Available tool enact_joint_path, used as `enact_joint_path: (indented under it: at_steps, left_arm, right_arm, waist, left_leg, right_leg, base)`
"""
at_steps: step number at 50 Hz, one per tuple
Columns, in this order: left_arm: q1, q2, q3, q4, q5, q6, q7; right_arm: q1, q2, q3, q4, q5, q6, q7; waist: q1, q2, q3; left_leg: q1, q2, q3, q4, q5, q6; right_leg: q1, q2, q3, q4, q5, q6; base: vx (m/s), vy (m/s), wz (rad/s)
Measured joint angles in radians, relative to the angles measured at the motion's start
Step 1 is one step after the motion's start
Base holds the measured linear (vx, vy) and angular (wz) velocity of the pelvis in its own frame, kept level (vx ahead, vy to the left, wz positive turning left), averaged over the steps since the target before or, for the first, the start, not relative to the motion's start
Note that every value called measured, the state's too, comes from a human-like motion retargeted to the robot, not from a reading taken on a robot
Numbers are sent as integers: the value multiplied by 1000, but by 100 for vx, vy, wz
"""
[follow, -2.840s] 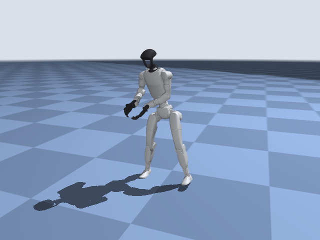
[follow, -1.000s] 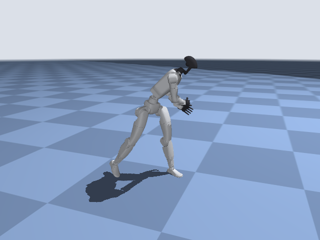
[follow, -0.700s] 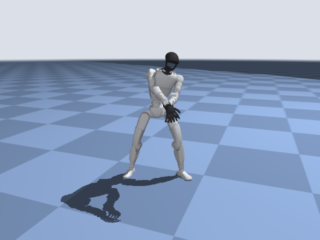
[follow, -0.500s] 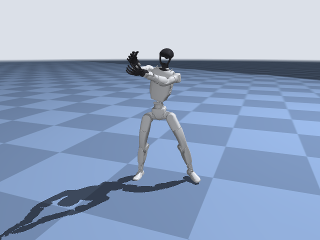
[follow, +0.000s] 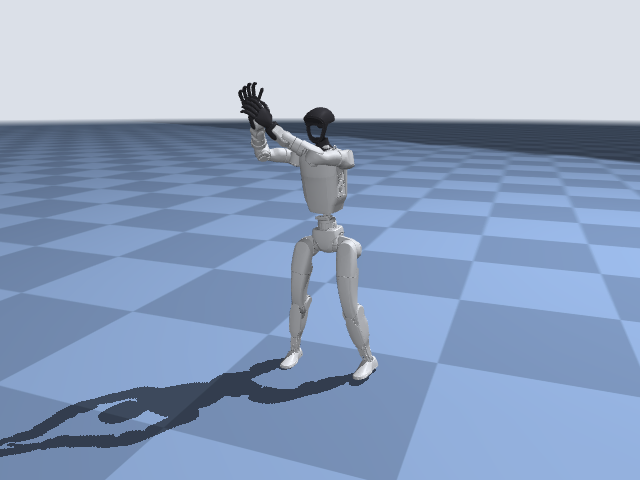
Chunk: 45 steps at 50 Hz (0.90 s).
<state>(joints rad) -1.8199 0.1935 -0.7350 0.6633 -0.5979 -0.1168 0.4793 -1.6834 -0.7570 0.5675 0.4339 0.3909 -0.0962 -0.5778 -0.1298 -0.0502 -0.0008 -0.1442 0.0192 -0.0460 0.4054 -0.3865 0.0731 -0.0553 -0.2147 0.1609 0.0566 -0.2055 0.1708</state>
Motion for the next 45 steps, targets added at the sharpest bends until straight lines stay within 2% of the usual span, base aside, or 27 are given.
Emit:
enact_joint_path:
  at_steps: [5, 7, 10, 13, 15, 17, 20, 23, 25, 30, 35, 38, 41, 43, 45]
  left_arm:
    - [267, 129, 62, -90, 223, 40, -32]
    - [418, 131, 119, -114, 288, 58, -42]
    - [699, 124, 251, -180, 315, 27, -70]
    - [975, 78, 383, -235, 242, 12, -89]
    - [1143, 43, 442, -262, 152, -11, -83]
    - [1296, 12, 469, -279, 63, -17, -86]
    - [1476, -17, 462, -294, -85, -49, -80]
    - [1617, -17, 430, -317, -201, -55, -101]
    - [1704, -8, 403, -337, -257, -52, -124]
    - [1797, 33, 354, -352, -327, -59, -151]
    - [1786, 35, 375, -316, -399, -59, -167]
    - [1759, 19, 402, -325, -419, -42, -155]
    - [1696, 13, 402, -375, -390, -25, -113]
    - [1635, 12, 377, -416, -361, -6, -82]
    - [1577, 0, 332, -450, -332, 13, -59]
  right_arm:
    - [214, 181, -82, -71, -212, 42, 70]
    - [335, 263, -101, -107, -261, 43, 71]
    - [509, 378, -77, -134, -314, 9, 76]
    - [659, 490, -24, -108, -352, 34, 125]
    - [749, 561, 20, -70, -356, 54, 165]
    - [847, 619, 71, -34, -330, 70, 199]
    - [974, 693, 158, 26, -269, 82, 207]
    - [1075, 737, 243, 67, -214, 77, 182]
    - [1137, 754, 303, 79, -206, 66, 161]
    - [1163, 785, 418, 117, -325, 58, 149]
    - [1113, 849, 443, 233, -519, 88, 145]
    - [1094, 846, 408, 225, -560, 106, 147]
    - [1086, 768, 338, 97, -510, 97, 141]
    - [1099, 680, 269, -30, -427, 74, 131]
    - [1132, 580, 196, -157, -327, 43, 119]
  waist:
    - [16, -29, -3]
    - [38, -55, -15]
    - [82, -81, -14]
    - [136, -110, 39]
    - [178, -129, 104]
    - [228, -128, 180]
    - [326, -109, 335]
    - [401, -37, 475]
    - [432, 23, 514]
    - [498, 148, 521]
    - [548, 148, 521]
    - [529, 109, 521]
    - [486, 35, 511]
    - [445, -33, 467]
    - [373, -110, 372]
  left_leg:
    - [25, -1, 6, -65, 15, -41]
    - [27, -1, 7, -97, 25, -50]
    - [18, 2, 5, -138, 36, -52]
    - [8, -2, -7, -178, 52, -48]
    - [7, -4, -17, -210, 65, -62]
    - [-6, -2, -34, -239, 85, -57]
    - [-13, 7, -53, -282, 115, -83]
    - [-46, 24, -95, -308, 148, -88]
    - [-109, 41, -126, -317, 170, -84]
    - [-284, 91, -164, -317, 216, -62]
    - [-373, 99, -117, -200, 172, -91]
    - [-348, 100, -75, -97, 129, -122]
    - [-242, 121, -41, -71, 131, -145]
    - [-168, 155, -13, -102, 199, -130]
    - [-126, 188, 41, -151, 311, -90]
  right_leg:
    - [-27, -1, 23, 32, -12, -37]
    - [-57, 5, 38, 62, -26, -69]
    - [-110, 15, 51, 110, -56, -85]
    - [-141, 12, 31, 125, -42, -78]
    - [-145, 4, -1, 117, -27, -44]
    - [-163, 0, -37, 123, -25, -78]
    - [-175, 1, -76, 122, -11, -64]
    - [-201, 4, -153, 145, -26, -107]
    - [-252, 0, -247, 181, -56, -144]
    - [-404, -58, -533, 347, -175, -215]
    - [-553, -154, -601, 599, -235, -195]
    - [-593, -203, -582, 786, -280, -167]
    - [-507, -204, -589, 845, -348, -161]
    - [-402, -155, -615, 768, -367, -170]
    - [-302, -76, -644, 614, -309, -172]
  base:
    - [-5, 11, -7]
    - [-9, 9, -7]
    - [-13, 3, 0]
    - [-12, -2, 21]
    - [-12, -5, 42]
    - [-16, -5, 41]
    - [-21, -12, 45]
    - [-23, -17, 75]
    - [-25, -21, 94]
    - [-21, -27, 58]
    - [-5, -37, -28]
    - [15, -47, -45]
    - [29, -56, -49]
    - [35, -63, -43]
    - [35, -65, -25]
